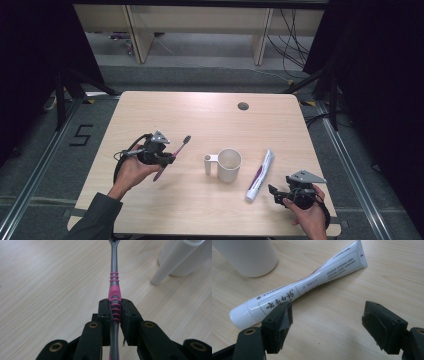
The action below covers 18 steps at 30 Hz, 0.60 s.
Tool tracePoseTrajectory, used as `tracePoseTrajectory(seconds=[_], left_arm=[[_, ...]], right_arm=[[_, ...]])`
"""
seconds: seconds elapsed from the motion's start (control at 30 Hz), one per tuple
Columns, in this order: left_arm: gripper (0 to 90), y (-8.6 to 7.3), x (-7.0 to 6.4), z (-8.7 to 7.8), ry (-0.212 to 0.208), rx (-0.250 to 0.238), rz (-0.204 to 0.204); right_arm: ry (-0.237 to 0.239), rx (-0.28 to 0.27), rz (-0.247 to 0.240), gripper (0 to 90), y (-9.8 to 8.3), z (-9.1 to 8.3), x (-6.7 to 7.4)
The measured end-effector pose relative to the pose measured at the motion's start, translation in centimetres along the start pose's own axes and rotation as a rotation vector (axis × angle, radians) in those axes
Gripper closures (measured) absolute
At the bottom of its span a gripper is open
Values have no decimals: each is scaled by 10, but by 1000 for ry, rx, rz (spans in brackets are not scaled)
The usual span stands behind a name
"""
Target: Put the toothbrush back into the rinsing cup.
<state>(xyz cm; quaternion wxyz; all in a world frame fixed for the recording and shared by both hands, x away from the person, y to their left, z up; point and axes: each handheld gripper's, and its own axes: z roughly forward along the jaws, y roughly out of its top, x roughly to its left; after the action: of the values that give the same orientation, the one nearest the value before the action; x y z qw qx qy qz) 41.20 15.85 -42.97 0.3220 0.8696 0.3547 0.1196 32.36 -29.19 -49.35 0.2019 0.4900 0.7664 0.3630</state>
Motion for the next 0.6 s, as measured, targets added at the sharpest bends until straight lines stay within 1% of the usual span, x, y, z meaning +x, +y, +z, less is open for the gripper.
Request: tracePoseTrajectory(seconds=[0.03, 0.07, 0.1, 0.13, 0.17, 0.2, 0.23, 0.27, 0.3, 0.33, 0.37, 0.4, 0.43, 0.47, 0.5, 0.53, 0.57, 0.6], left_arm=[[786, -1, -1, -2, 11, -40, -9], [786, -2, -1, -3, 6, -80, -20], [786, -3, -1, -4, 6, -103, -34], [786, -4, -1, -6, 15, -133, -33], [786, -4, -1, -7, 14, -148, -37], [786, -5, -2, -8, 12, -170, -49], [786, -6, -3, -9, 14, -199, -63], [786, -7, -3, -9, 13, -216, -67], [786, -7, -4, -10, 14, -234, -70], [786, -8, -4, -10, 7, -254, -75], [786, -9, -5, -11, 17, -284, -82], [786, -9, -5, -11, 17, -284, -82], [786, -9, -7, -10, 17, -311, -102], [786, -9, -7, -10, 13, -341, -107], [786, -9, -7, -10, 7, -346, -108], [786, -9, -7, -10, 3, -352, -108], [786, -9, -9, -10, 17, -367, -116], [786, -9, -9, -10, 17, -367, -116]], right_arm=[[-9, -10, -4, 250, 0, 0, 0], [-9, -5, -8, 250, 0, -1, 0], [-9, -5, -7, 250, 0, -1, 0], [-10, -4, -7, 250, 0, -1, 0], [-10, -4, -7, 250, 0, -1, 0], [3, -7, 5, 250, 0, 0, 0], [3, -7, 5, 250, 0, 0, 0], [1, -5, 6, 250, 0, 0, 1], [-9, -4, -6, 250, 0, -1, 0], [-12, -4, -8, 250, 0, -1, 0], [2, -7, 6, 250, 0, 0, 1], [2, -7, 6, 250, 0, 0, 1], [-1, -6, 2, 250, 0, 0, 0], [-1, -6, 7, 250, 0, 0, 0], [5, -6, 11, 250, 0, 0, 1], [1, -8, 9, 250, 0, 0, 0], [0, -7, 7, 250, 0, 0, 0], [0, -7, 7, 250, 0, 0, 0]])
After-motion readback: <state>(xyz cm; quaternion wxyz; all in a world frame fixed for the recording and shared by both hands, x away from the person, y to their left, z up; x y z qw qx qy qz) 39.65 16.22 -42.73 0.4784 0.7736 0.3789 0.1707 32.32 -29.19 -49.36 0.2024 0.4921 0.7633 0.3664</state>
